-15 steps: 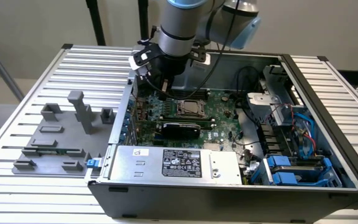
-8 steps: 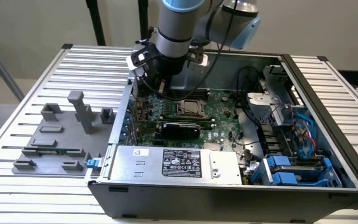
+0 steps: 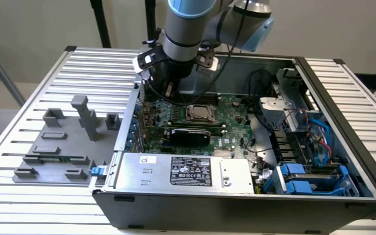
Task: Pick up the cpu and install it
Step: 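Install the first cpu locking lever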
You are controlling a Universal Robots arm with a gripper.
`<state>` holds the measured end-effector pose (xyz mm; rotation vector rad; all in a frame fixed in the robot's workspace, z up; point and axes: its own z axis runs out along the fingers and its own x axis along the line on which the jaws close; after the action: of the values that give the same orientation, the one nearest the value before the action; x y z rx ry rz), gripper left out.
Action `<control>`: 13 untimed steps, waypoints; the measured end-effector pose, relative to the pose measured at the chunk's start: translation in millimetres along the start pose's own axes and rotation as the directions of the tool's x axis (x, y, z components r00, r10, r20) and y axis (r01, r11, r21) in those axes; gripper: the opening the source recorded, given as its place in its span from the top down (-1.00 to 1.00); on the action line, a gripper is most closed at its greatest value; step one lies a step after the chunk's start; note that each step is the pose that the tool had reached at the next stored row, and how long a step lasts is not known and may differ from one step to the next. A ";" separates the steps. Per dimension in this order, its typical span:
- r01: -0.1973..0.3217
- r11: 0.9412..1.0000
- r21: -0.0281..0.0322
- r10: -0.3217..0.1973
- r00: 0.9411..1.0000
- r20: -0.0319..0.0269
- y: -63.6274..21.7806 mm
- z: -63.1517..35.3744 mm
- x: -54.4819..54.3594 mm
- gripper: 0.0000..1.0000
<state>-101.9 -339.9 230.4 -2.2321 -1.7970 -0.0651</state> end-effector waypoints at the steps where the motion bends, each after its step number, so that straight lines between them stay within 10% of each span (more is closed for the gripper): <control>1: -0.003 1.000 0.001 0.003 1.000 -0.008 0.0 -0.1 0.0 0.79; 6: -0.016 1.000 0.006 0.017 0.999 -0.047 -0.3 -2.0 0.4 0.79; 13: -0.028 1.000 0.009 0.029 0.997 -0.075 1.9 -2.7 0.9 0.79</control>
<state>-99.5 -340.1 232.9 -2.2190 -1.7232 -0.1340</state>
